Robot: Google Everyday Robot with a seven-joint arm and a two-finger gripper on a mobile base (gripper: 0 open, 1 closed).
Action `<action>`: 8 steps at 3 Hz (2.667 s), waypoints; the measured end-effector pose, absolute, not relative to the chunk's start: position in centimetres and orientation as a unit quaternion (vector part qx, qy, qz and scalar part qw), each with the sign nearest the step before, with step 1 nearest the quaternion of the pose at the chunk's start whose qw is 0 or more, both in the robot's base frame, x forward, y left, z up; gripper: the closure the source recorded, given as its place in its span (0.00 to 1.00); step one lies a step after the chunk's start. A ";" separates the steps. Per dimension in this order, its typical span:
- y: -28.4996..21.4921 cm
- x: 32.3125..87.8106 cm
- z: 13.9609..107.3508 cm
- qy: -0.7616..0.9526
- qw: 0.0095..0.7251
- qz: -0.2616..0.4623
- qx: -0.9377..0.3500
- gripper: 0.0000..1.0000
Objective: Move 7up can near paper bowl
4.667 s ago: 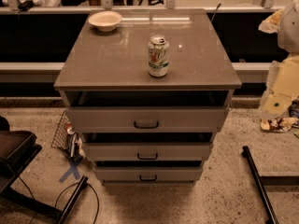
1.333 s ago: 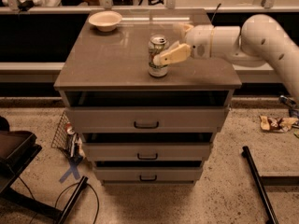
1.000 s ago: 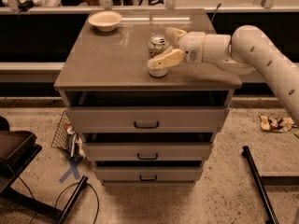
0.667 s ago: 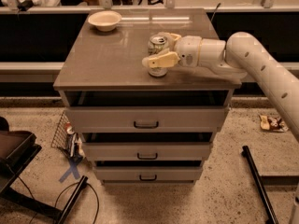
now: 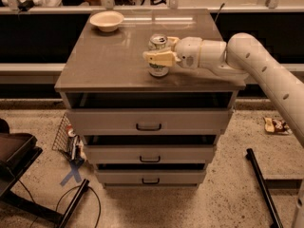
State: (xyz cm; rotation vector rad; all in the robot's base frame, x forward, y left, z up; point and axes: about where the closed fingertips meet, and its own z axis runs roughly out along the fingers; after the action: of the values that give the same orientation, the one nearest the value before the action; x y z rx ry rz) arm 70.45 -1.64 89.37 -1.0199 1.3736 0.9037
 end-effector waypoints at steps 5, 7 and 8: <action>5.9 80.9 92.5 0.636 0.491 0.414 -0.428 1.00; 0.8 88.2 100.4 0.643 0.597 0.340 -0.338 1.00; 0.2 88.6 102.6 0.632 0.621 0.330 -0.325 1.00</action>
Offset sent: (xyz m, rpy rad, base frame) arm 0.0120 0.0123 0.0211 0.0323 -0.0480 0.0196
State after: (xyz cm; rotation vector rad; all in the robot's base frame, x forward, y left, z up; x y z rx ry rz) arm 88.62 0.17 102.62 -0.7476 1.4517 0.7580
